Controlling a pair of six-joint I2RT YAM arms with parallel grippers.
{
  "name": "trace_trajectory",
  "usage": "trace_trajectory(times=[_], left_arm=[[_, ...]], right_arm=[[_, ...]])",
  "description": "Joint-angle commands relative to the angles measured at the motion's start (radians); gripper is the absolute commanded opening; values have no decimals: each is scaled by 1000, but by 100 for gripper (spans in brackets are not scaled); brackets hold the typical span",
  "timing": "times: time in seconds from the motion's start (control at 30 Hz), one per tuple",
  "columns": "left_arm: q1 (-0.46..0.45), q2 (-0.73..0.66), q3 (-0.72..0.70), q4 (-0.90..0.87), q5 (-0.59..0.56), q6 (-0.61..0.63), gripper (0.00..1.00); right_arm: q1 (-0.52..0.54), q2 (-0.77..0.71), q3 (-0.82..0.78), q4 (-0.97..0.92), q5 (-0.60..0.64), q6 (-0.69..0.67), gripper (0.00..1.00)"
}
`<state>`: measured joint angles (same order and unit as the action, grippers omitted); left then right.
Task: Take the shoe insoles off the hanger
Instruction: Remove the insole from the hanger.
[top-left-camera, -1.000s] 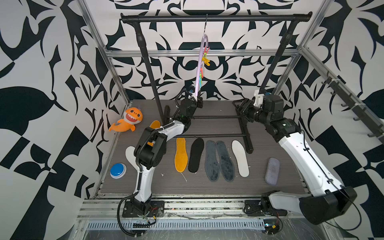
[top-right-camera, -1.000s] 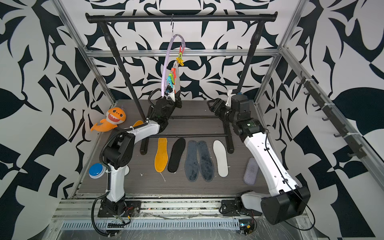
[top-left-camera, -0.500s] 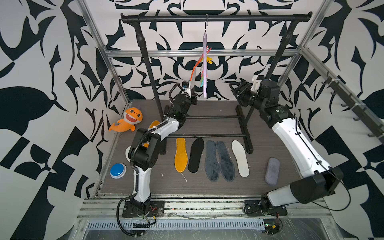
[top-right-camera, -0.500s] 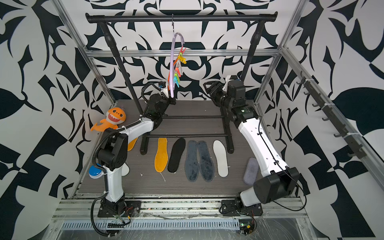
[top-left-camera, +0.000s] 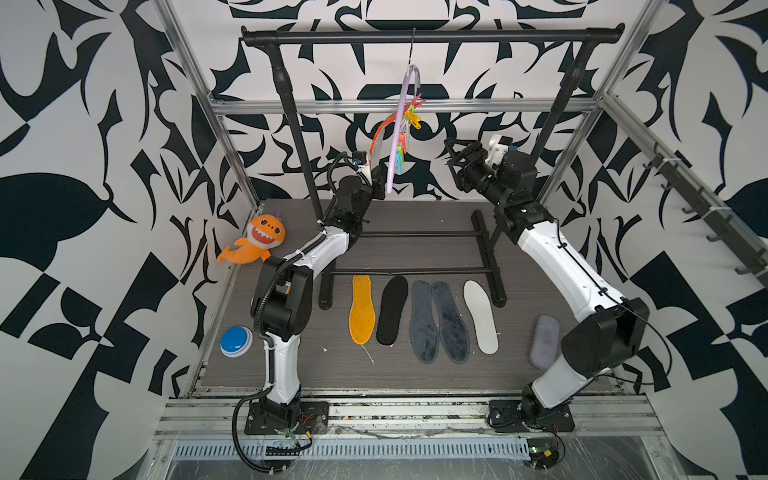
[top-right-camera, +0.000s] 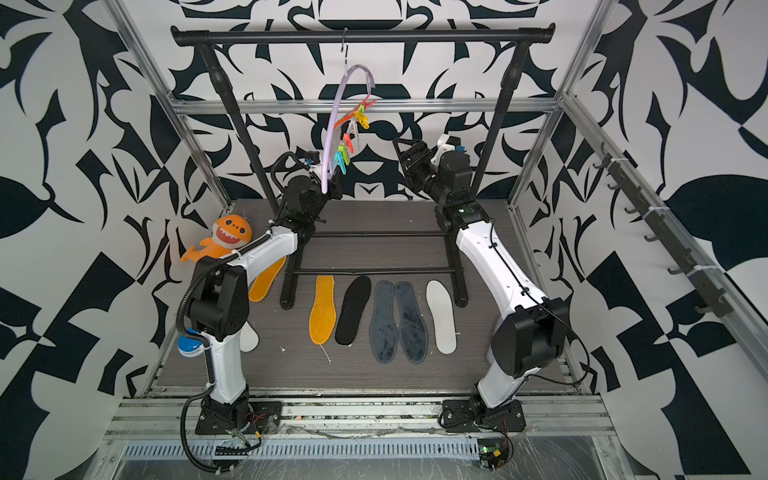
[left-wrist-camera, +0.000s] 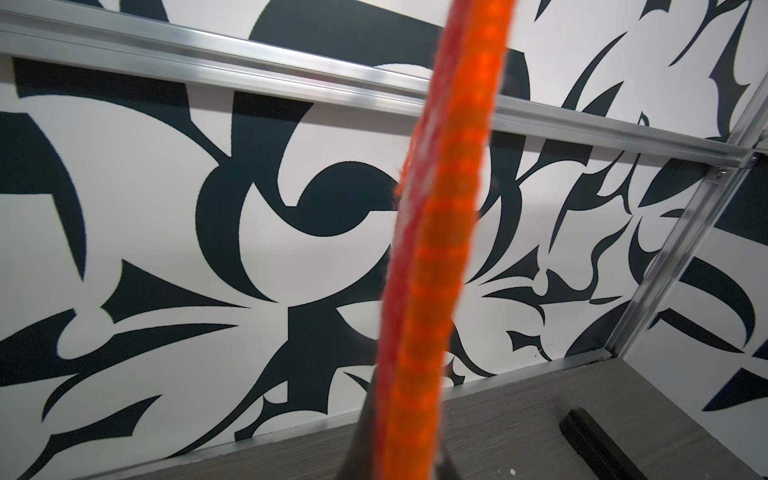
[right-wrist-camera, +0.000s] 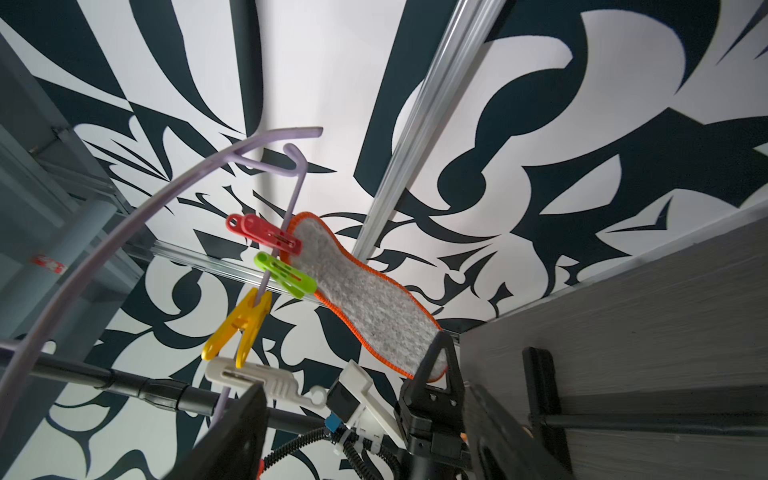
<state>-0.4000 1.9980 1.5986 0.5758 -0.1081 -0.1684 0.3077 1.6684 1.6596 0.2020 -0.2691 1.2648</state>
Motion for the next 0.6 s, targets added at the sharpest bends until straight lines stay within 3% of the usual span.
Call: trace_trajectory(times=[0.0,0.57], left_arm=[[14,-46,51,-9,17,-23,0],[46,-11,204,-49,71,-73,0]], right_arm=[[2,18,61,190,4,66,77],[2,172,234,292,39,160,75]])
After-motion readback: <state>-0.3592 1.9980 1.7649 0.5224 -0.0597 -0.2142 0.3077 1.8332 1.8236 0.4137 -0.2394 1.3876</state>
